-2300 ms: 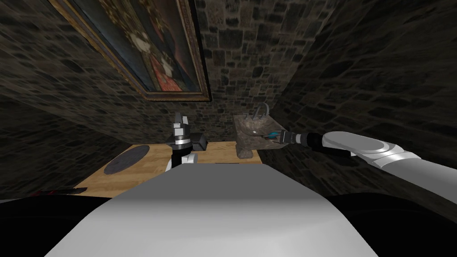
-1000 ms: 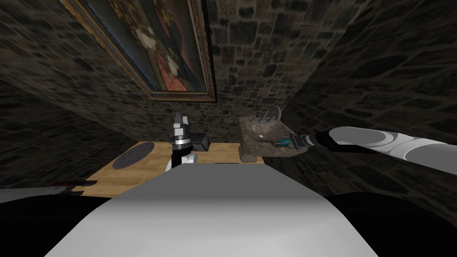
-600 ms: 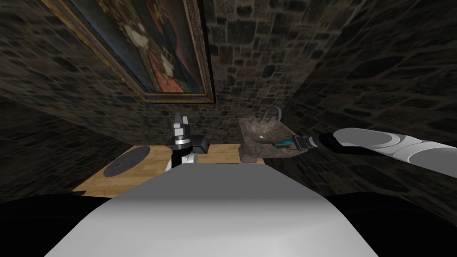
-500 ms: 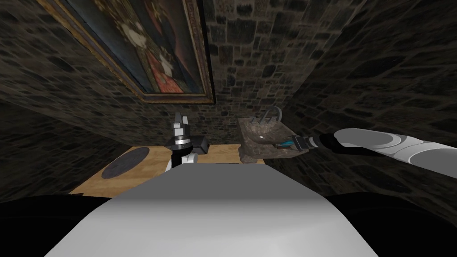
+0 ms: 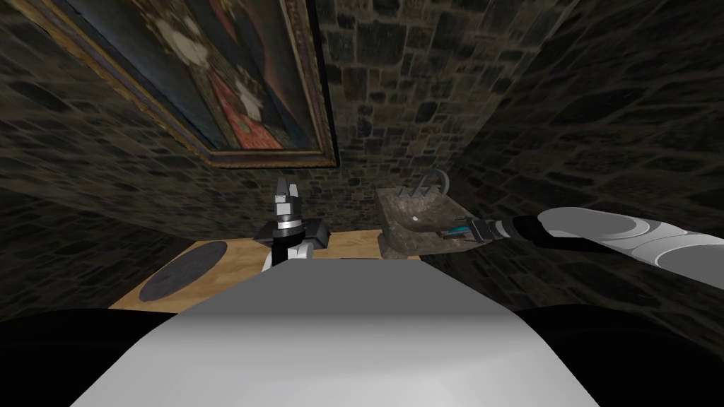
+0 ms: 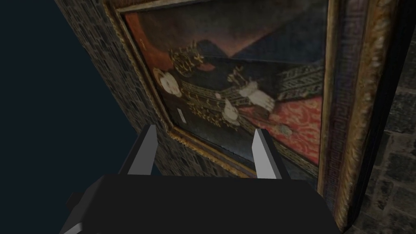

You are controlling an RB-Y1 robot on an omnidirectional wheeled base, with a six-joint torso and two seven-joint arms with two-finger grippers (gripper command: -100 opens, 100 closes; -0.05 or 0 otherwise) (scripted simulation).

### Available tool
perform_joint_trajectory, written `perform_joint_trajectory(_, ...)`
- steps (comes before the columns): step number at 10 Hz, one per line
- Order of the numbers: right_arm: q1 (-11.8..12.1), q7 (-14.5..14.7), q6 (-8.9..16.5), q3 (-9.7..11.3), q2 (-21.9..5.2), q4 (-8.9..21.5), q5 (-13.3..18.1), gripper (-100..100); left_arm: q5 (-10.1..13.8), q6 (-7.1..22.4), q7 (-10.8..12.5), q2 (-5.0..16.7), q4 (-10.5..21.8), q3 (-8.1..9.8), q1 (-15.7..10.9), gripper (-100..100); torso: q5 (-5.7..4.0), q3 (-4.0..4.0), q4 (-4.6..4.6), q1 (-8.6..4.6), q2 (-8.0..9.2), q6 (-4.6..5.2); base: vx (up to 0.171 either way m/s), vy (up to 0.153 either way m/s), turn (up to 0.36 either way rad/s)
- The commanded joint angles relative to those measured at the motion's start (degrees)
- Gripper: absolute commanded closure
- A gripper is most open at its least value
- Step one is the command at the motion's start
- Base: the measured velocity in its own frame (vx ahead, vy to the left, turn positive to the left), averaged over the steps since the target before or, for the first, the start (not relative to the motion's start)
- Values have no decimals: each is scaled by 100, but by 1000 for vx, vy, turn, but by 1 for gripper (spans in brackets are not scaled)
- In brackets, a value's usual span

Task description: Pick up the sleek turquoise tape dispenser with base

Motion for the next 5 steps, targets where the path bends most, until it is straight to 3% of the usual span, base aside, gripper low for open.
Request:
perform_joint_trajectory(1, -15, 234, -75, -1, 45, 75, -37, -100, 0, 0, 0, 0, 0, 0, 0, 0, 0, 0, 0, 0, 0, 0, 77, 52, -61)
perform_joint_trajectory(5, -18, 830, -316, -41, 245, 356, -182, -100, 0, 0, 0, 0, 0, 0, 0, 0, 0, 2, 0, -1, 4, -2, 75, 53, -82)
